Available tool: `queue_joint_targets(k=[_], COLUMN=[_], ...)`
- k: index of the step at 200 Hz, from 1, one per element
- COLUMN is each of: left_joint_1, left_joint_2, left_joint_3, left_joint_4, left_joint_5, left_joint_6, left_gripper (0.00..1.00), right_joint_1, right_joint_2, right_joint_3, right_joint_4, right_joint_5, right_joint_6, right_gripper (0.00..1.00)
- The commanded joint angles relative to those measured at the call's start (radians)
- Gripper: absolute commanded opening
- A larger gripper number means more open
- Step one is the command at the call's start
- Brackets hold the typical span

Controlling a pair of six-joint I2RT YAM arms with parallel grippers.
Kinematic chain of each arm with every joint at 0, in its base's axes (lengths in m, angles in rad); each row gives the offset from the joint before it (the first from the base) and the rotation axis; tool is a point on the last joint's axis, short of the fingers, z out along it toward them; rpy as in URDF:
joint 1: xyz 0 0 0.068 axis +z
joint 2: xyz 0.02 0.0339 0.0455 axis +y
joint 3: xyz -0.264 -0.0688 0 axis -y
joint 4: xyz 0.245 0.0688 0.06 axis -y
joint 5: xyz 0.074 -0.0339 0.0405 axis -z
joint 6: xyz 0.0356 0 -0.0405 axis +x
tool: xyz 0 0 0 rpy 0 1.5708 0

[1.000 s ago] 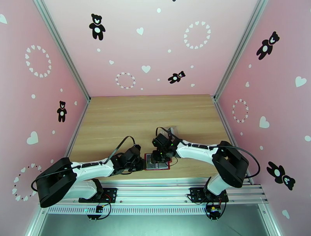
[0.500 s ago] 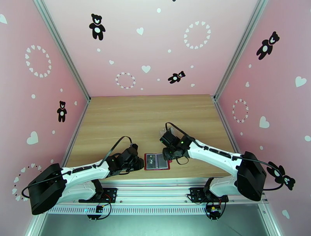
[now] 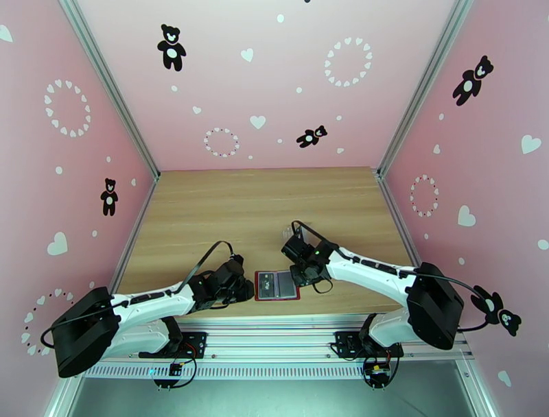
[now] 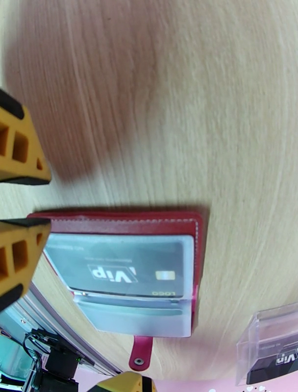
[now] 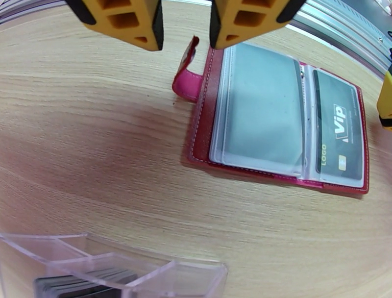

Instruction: Put the credit cards into the card holder

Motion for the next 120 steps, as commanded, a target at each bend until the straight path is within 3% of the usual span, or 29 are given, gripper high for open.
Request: queue_joint_targets(k=[1,60,120], left_joint_1=[-0.011,-0.011,-0.011], left_joint_2=[0.015,0.018,0.006], left_joint_3=[-0.007,-0.007,-0.009], left_joint_4=[0.008,0.014,0.006], left_joint_5=[-0.010,-0.007,-0.007], left_joint_6=[0.005,0.006,0.000], left_gripper=[0.25,0.25,0.28], right_joint_1=[-0.002,-0.002,-0.003], right_joint_2=[0.018,0.030,-0.006], right_joint_3=[-0.018,-0.020,-0.025], right_joint_4=[0.018,0.017,0.025], right_joint_5=[-0.014,-0.016,-0.022], right_joint_6=[0.001,-0.002,0.003], right_gripper=[0.28,0.20,0.02])
